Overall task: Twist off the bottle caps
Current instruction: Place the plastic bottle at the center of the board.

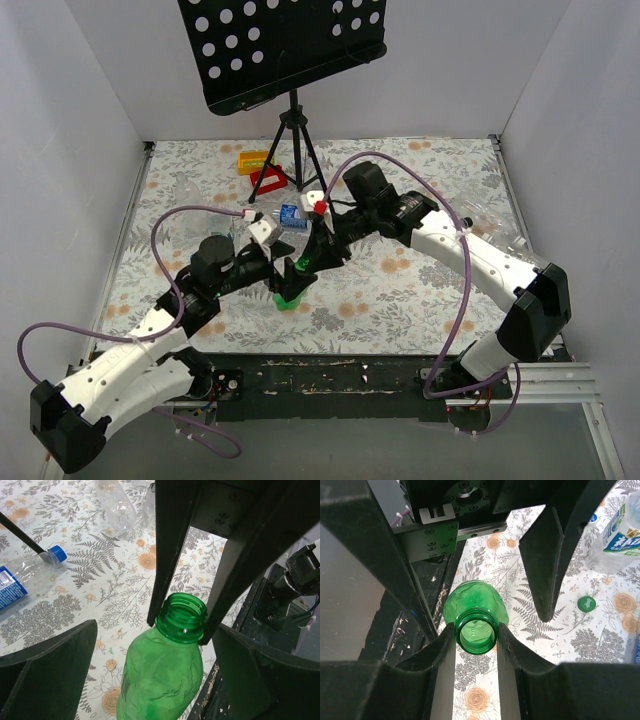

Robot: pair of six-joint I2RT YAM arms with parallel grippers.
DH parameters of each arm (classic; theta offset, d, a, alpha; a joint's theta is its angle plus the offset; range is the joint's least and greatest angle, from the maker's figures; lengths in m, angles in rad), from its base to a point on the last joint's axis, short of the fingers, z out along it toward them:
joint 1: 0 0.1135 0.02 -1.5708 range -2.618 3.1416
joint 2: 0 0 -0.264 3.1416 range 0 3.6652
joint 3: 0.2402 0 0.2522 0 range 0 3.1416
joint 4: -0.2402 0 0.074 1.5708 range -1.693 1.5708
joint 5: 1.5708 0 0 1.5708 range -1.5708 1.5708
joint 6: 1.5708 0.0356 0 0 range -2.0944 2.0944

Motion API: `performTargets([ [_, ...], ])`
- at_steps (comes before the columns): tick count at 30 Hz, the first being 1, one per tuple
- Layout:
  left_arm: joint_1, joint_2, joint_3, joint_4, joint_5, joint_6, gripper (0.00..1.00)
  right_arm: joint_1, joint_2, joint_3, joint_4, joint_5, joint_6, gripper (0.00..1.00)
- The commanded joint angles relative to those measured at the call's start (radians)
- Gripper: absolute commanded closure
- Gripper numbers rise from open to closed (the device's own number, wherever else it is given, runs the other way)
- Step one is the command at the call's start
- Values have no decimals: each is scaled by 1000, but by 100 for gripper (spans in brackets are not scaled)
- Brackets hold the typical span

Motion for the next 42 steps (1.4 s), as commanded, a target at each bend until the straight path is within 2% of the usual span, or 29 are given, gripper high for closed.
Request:
performTargets([
  [1,0,60,93,-171,38,87,2,14,6,67,-64,103,-61,99],
  [9,0,89,122,-244,30,162,2,28,22,85,-75,164,-64,99],
  [18,-3,147,145,-251,41,179,18,40,43,95,-84,156,-61,99],
  [19,-4,155,146,-249,44,178,21,40,45,93,-82,155,-63,99],
  [24,-4,186,154,-254,53,182,52,43,46,93,-82,150,-58,99],
  [26,-4,183,153,-254,50,181,69,43,49,92,-79,149,-49,99],
  [27,-4,178,151,-254,45,179,76,42,51,93,-76,155,-40,96],
  [28,-6,172,147,-252,39,175,80,43,49,98,-78,161,-31,85],
  [29,-4,163,140,-254,35,173,80,43,52,99,-79,164,-21,69],
  [30,-6,151,134,-252,30,172,82,43,52,104,-79,167,-17,57],
  [33,-6,111,110,-252,15,156,83,42,43,113,-78,170,-9,36],
  [38,-4,43,62,-252,-42,107,84,20,23,151,-121,173,-32,20],
  [42,-4,-12,32,-244,-79,55,84,-40,-29,145,-159,152,-81,16],
])
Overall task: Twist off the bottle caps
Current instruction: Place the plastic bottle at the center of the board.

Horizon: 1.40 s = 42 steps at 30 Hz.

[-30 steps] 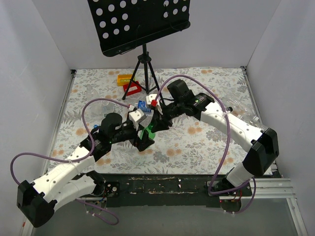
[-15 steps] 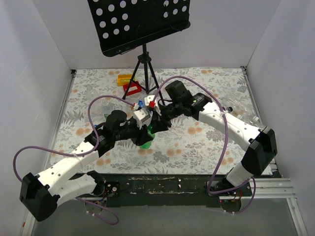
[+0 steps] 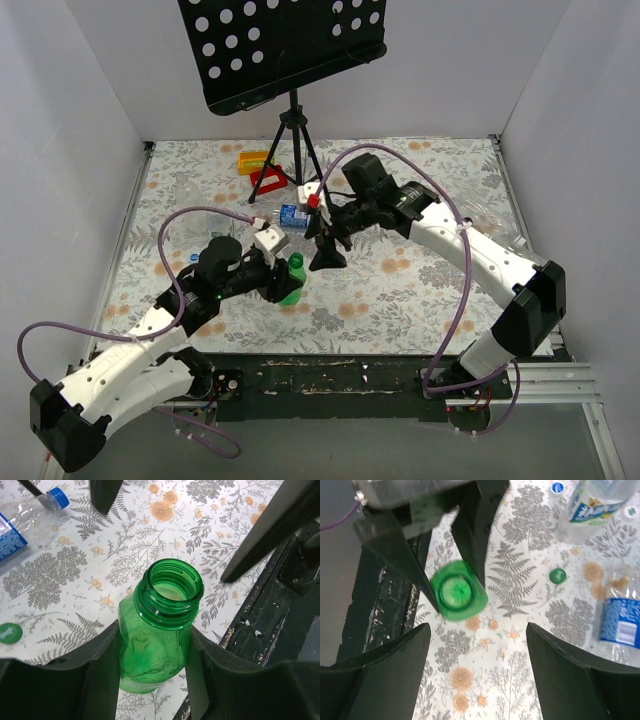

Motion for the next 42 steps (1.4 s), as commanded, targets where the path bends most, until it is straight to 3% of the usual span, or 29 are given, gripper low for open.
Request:
performTargets([
  [1,-2,-70,-35,9,-69,-72,85,-77,-94,21,-54,-43,-57,16],
  [11,-2,-199,-102,31,-176,-156,85,-331,-311,-269,14,-167,-107,14],
  [18,-3,-245,-104,17,-264,-196,85,-427,-362,-405,70,-261,-119,14],
  [32,-3,-324,-125,-70,-474,-466,86,-539,-349,-570,156,-388,-148,14],
  [42,-3,-372,-145,-147,-765,-609,87,-556,-353,-603,152,-407,-173,14],
])
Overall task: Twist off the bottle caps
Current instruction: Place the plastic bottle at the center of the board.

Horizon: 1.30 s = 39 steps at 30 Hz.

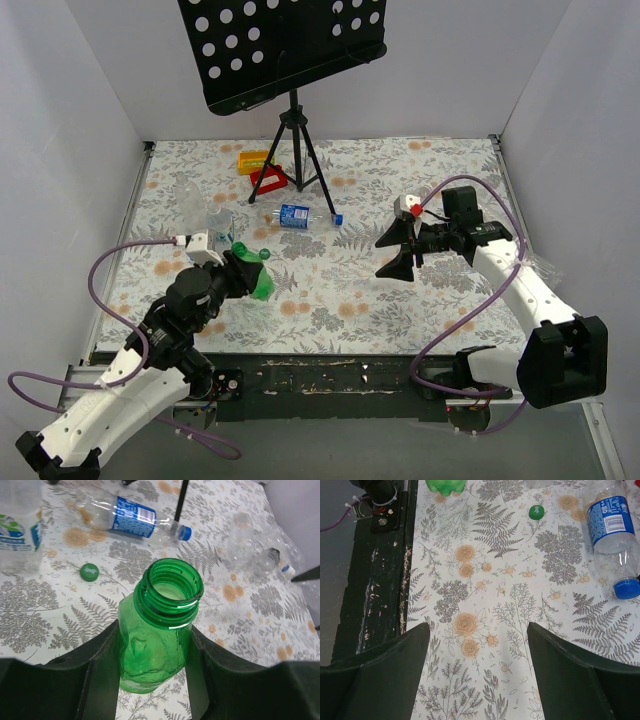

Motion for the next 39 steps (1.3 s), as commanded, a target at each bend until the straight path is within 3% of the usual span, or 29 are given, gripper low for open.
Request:
performTargets([
  [1,-3,2,-21,-27,-179,-74,87,-8,-9,-18,16,-41,-28,14],
  [6,-3,68,-49,8,-322,-106,87,-15,-21,-24,9,-51,-36,14],
  [18,41,151,-224,364,-667,-84,83,-37,-32,-31,-4,-73,-41,14],
  [29,261,333,-305,700,-614,16,82,-60,-33,-23,-28,-91,-61,14],
  [39,316,508,-264,723,-620,38,70,-68,-21,-18,-43,-99,-70,14],
])
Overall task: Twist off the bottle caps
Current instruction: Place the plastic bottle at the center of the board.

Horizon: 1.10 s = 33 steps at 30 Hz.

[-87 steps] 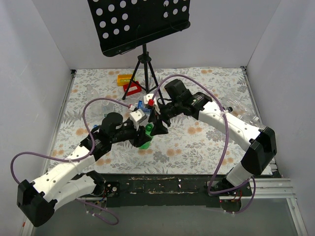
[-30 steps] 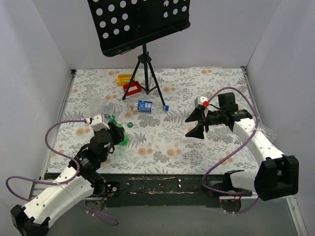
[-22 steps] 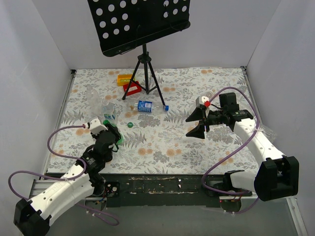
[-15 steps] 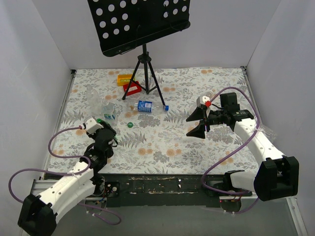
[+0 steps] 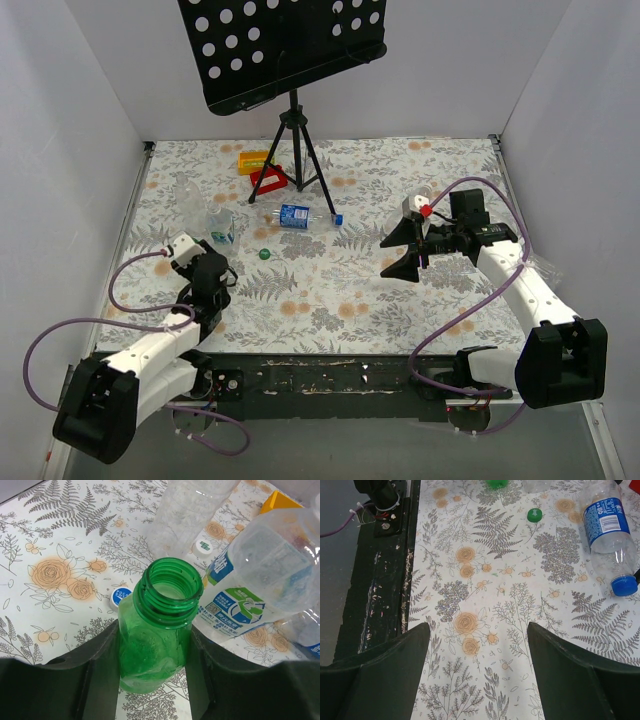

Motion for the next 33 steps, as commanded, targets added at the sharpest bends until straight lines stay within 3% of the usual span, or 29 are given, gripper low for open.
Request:
performTargets([
  [1,17,39,44,31,-33,15,67,-7,-13,8,-23,-41,-26,14],
  [12,25,57,70,-39,-49,-43,34,-33,-10,13,-35,-55,-35,14],
  [24,25,-24,59,-116,-37,-85,2,-41,-4,19,-52,-58,-47,14],
  [33,26,-98,85,-202,20,-89,2,-42,-1,21,-57,-59,-50,14],
])
